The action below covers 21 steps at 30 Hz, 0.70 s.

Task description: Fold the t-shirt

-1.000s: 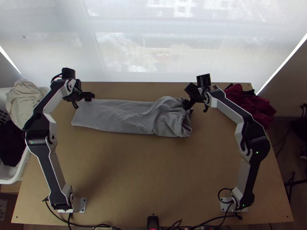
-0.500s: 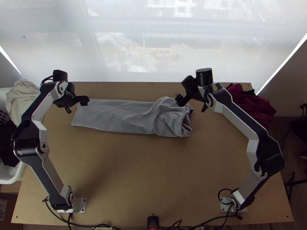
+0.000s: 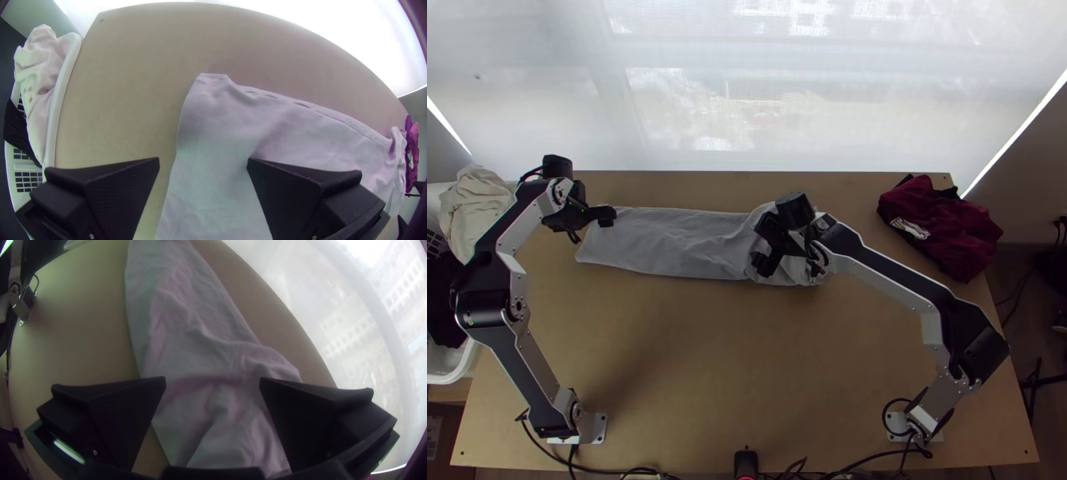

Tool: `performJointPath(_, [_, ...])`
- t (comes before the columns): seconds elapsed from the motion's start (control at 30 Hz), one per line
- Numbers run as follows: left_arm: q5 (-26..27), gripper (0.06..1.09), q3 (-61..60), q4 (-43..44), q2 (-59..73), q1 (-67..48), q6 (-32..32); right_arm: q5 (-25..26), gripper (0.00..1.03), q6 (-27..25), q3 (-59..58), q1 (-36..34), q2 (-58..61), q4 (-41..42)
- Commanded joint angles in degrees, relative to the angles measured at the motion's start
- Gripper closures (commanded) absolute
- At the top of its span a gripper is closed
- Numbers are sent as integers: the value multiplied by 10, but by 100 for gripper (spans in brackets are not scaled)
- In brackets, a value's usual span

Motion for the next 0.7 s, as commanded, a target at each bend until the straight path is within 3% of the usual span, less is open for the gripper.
performJointPath(0.0, [0, 12, 0, 5, 11, -6, -10, 2, 5, -9, -25, 21, 38, 15])
performJointPath(0.47, [0, 13, 4, 6, 33, -7, -15, 5, 5, -16, -31, -5, 72, 26])
performJointPath(0.67, [6, 24, 8, -8, 50, -9, -21, 5, 5, -19, -27, -12, 73, 26])
